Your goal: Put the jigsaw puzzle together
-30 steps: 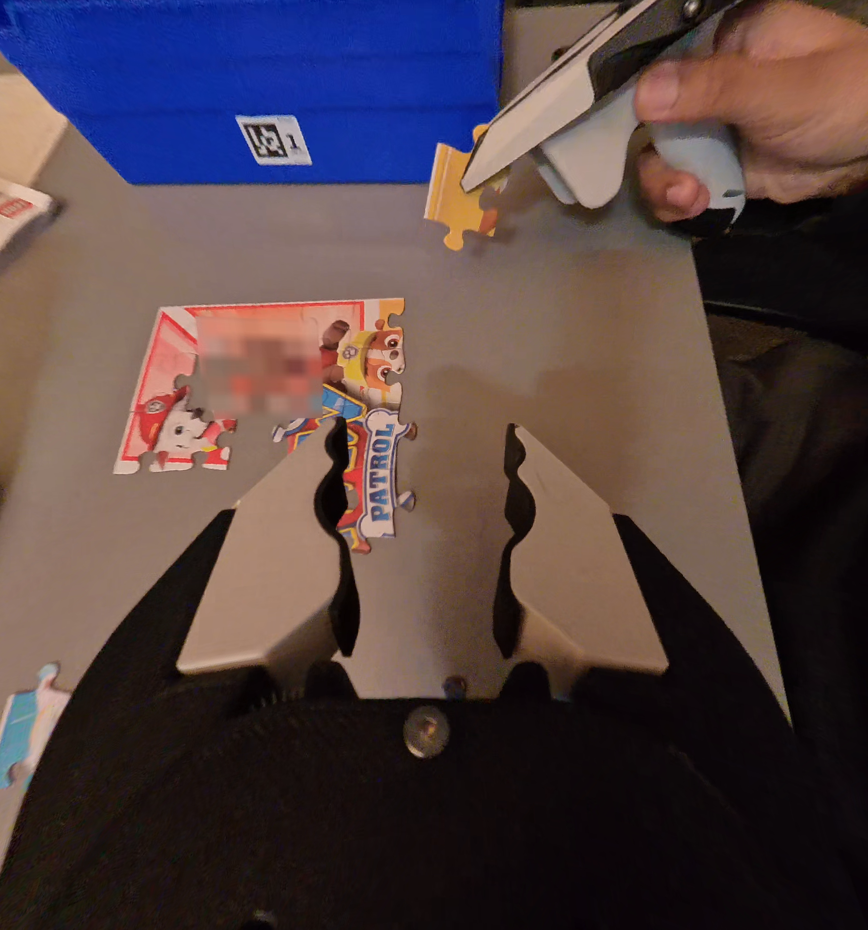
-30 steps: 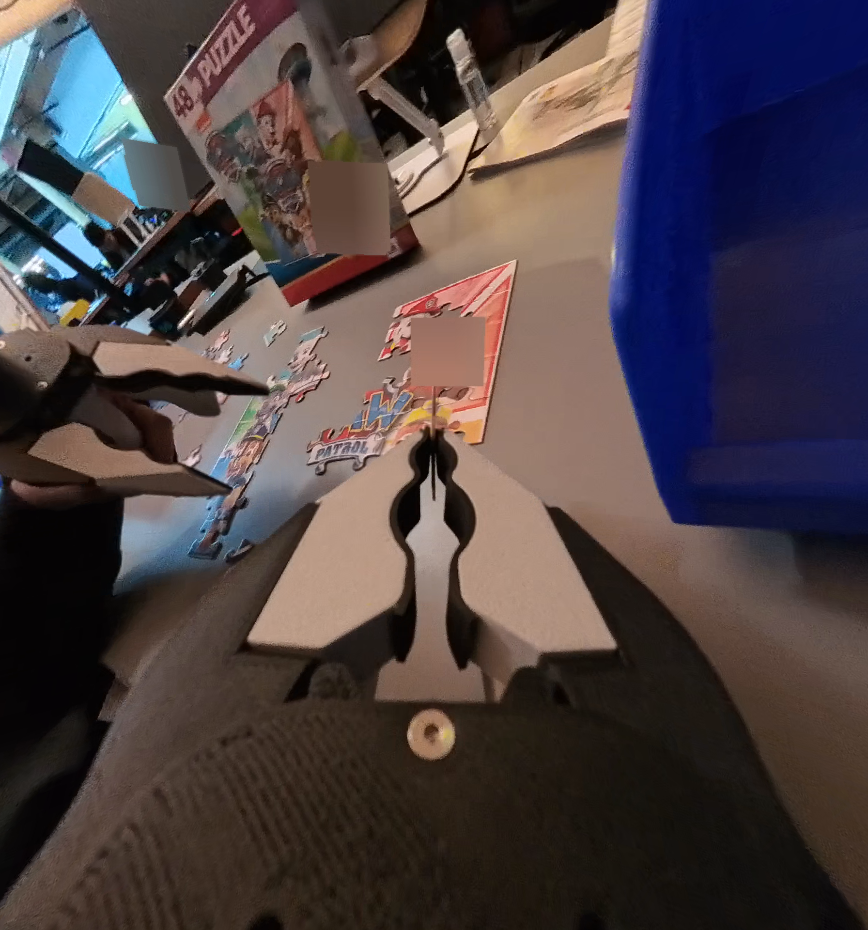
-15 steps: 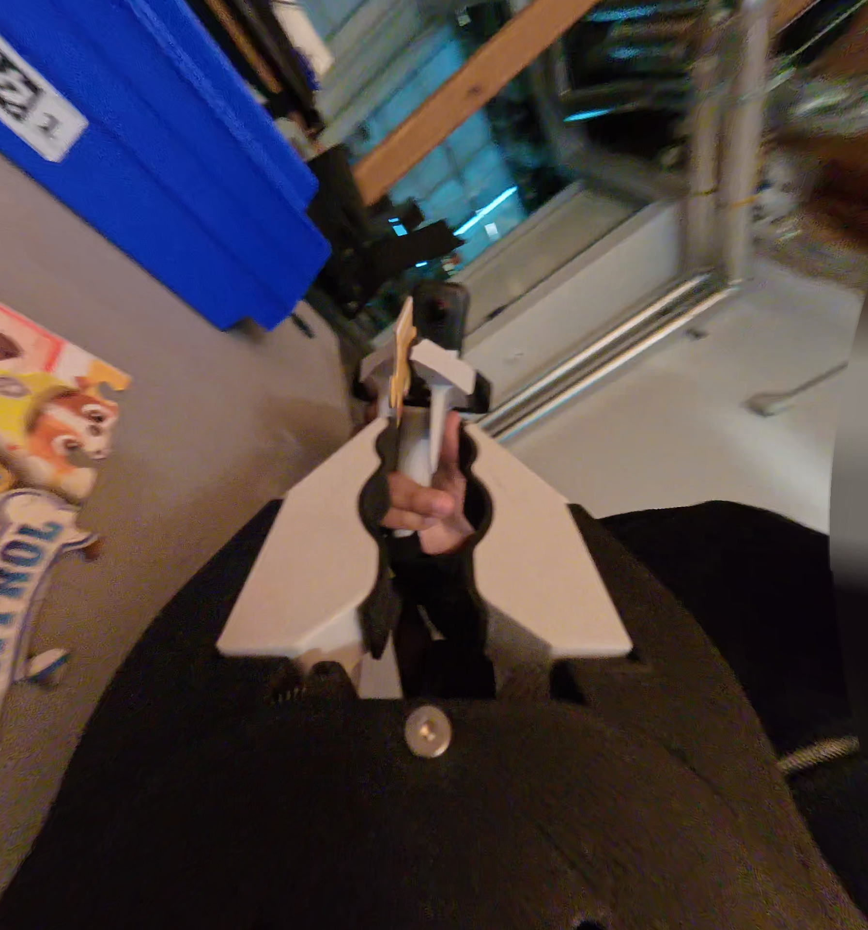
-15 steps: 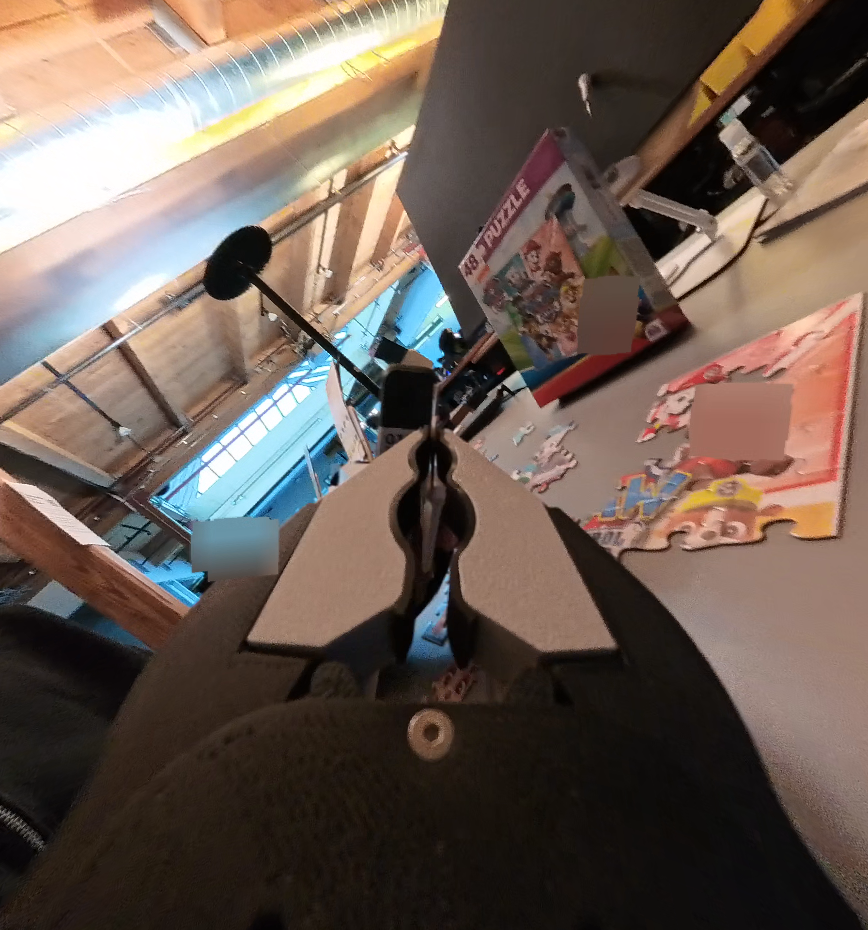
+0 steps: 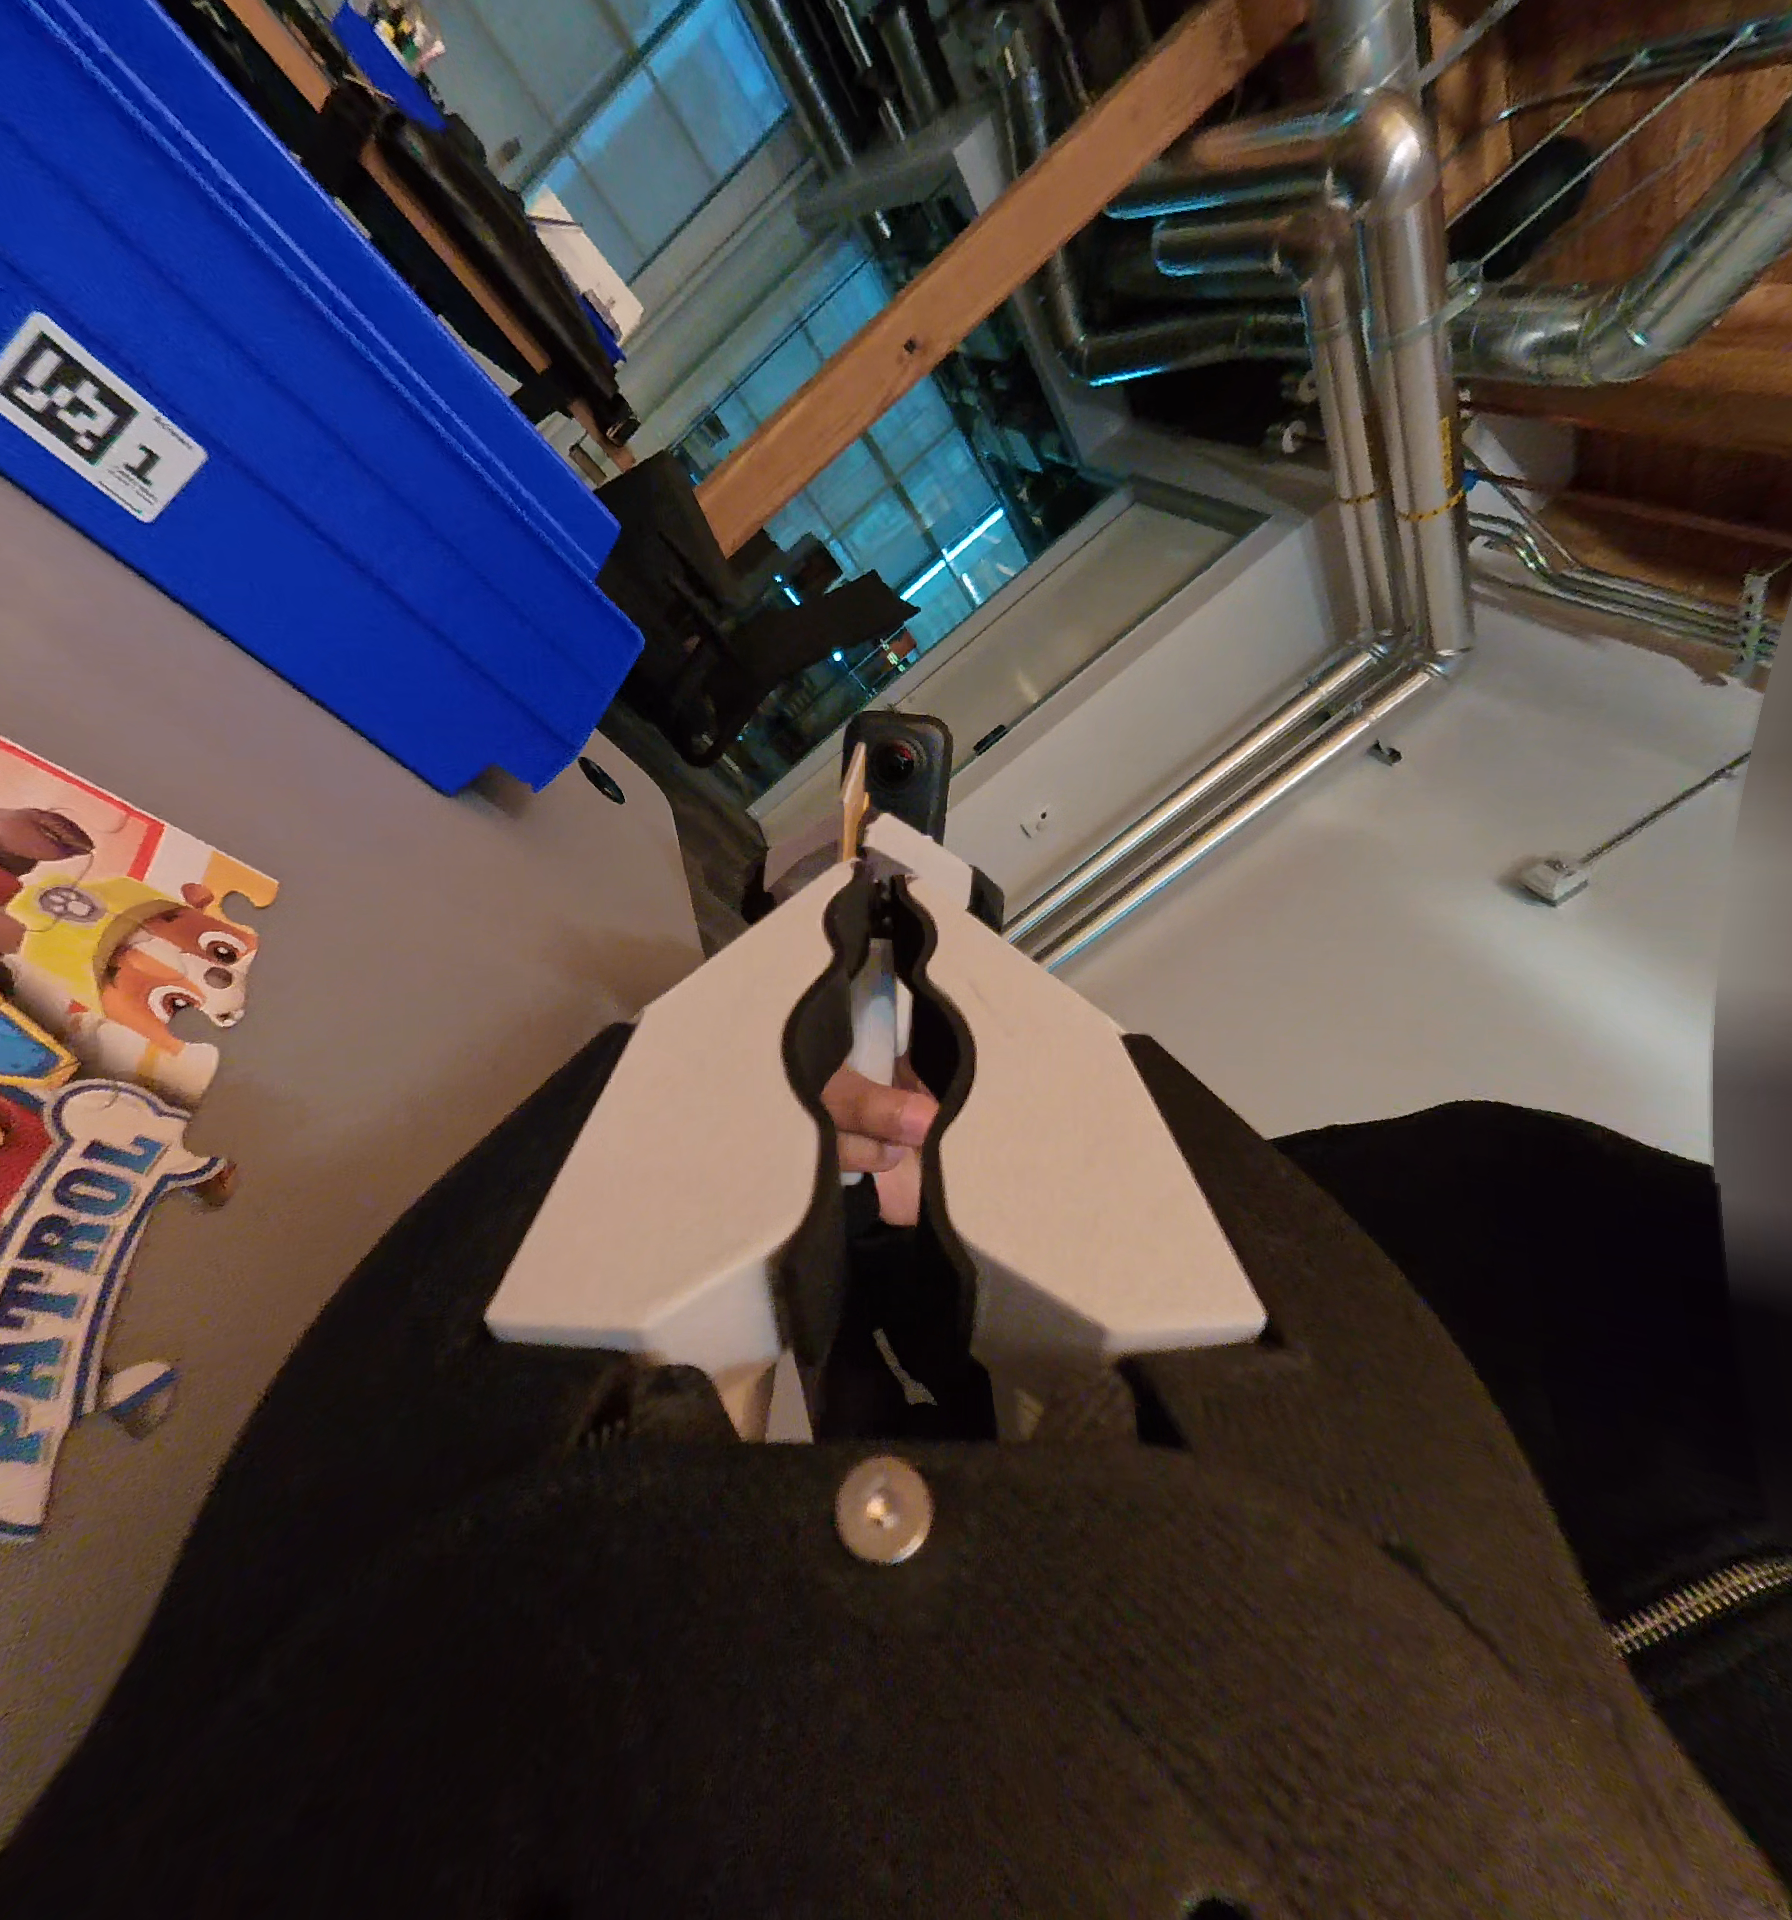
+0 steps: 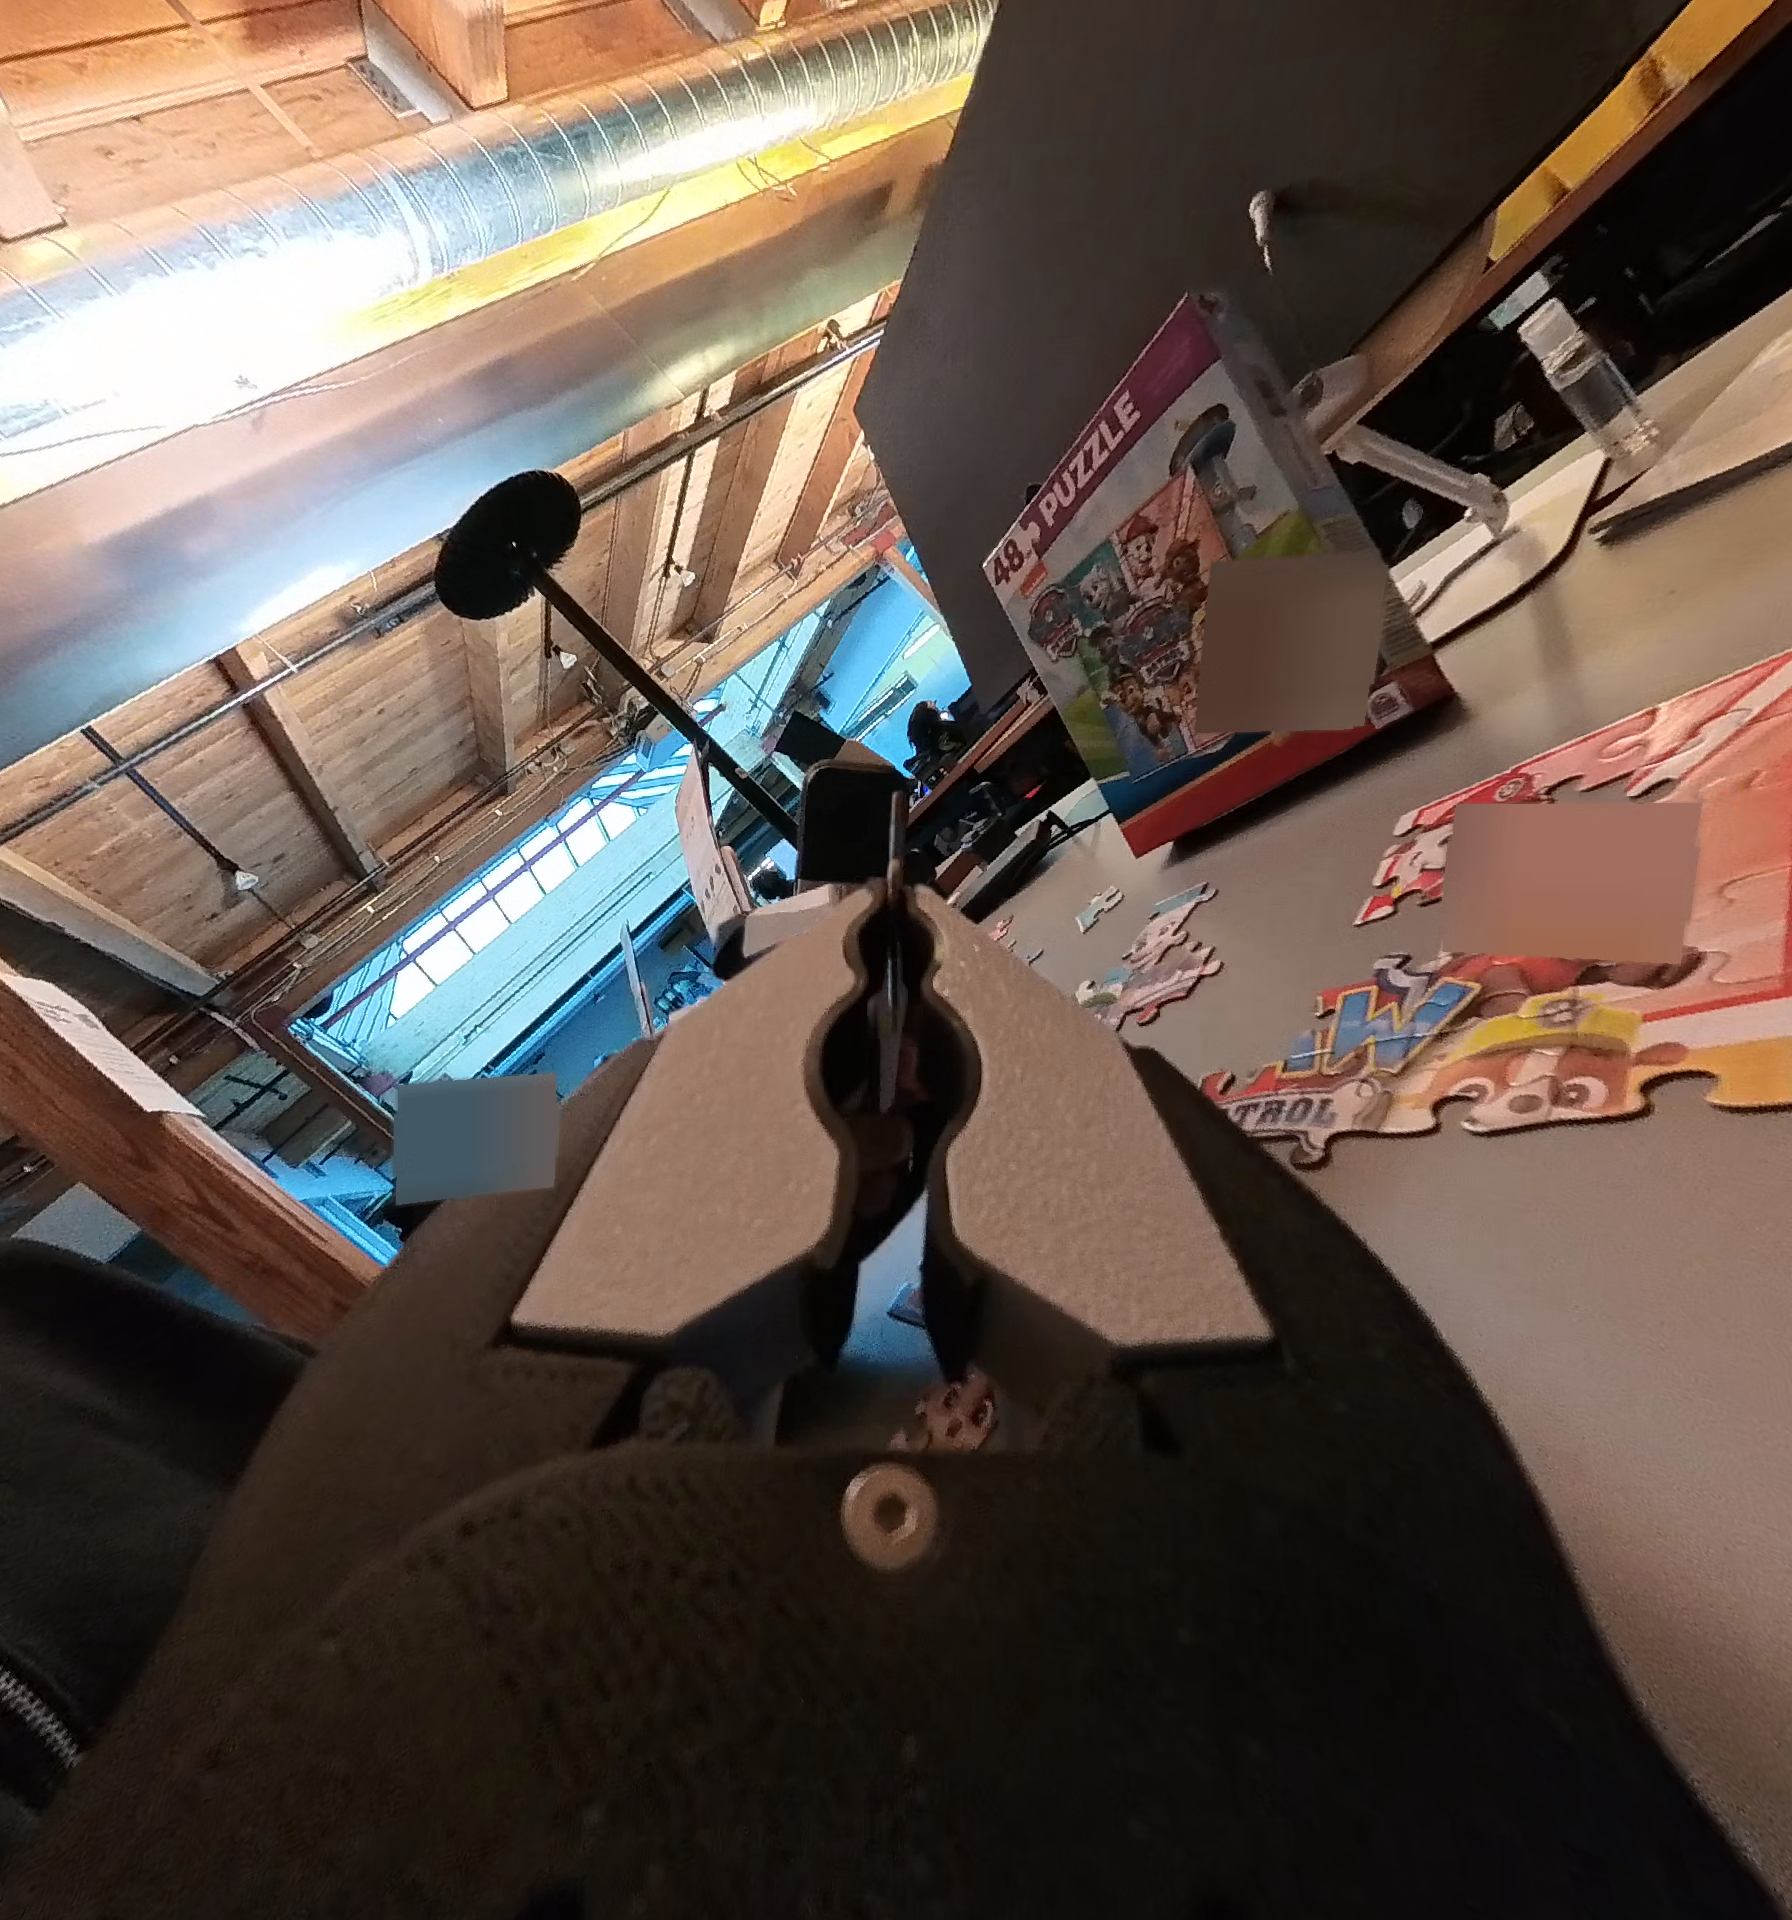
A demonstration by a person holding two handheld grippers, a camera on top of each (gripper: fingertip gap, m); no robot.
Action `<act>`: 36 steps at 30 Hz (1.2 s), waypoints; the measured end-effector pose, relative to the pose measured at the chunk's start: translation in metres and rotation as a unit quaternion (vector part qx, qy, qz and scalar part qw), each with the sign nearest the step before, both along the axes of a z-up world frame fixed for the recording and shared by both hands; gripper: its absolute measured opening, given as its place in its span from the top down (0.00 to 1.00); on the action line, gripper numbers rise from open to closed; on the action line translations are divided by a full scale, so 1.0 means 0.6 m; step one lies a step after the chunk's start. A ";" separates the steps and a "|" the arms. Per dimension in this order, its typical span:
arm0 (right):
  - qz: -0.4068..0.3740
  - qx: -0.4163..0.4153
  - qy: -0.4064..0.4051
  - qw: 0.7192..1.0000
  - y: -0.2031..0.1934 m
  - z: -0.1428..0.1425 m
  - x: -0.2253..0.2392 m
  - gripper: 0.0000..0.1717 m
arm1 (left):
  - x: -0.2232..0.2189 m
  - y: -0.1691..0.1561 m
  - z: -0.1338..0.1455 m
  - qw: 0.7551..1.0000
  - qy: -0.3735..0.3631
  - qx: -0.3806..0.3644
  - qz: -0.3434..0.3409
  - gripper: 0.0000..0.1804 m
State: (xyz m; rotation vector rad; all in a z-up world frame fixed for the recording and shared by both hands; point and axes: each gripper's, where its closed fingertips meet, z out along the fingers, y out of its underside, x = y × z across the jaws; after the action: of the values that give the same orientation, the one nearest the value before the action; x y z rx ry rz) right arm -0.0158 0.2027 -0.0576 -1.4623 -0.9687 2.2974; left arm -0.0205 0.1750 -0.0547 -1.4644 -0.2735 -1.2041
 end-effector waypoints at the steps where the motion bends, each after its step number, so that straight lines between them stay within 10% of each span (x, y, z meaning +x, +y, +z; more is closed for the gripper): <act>1: 0.002 -0.001 0.001 1.000 0.000 0.001 0.001 1.00 | 0.000 0.001 -0.004 1.000 0.005 -0.005 0.002 0.96; 25: 0.041 0.044 0.000 0.998 -0.034 -0.011 0.000 0.98 | -0.001 -0.002 0.004 1.000 0.009 0.017 0.005 1.00; 36: -0.093 0.353 -0.042 0.930 0.024 -0.035 0.016 0.87 | -0.028 -0.006 -0.012 1.000 0.001 -0.009 0.025 1.00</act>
State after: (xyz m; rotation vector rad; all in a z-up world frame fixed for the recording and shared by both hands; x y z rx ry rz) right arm -0.0064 0.2170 -0.0786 -1.2592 -1.4111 1.5093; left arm -0.0375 0.1712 -0.0617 -1.4658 -0.3201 -1.1626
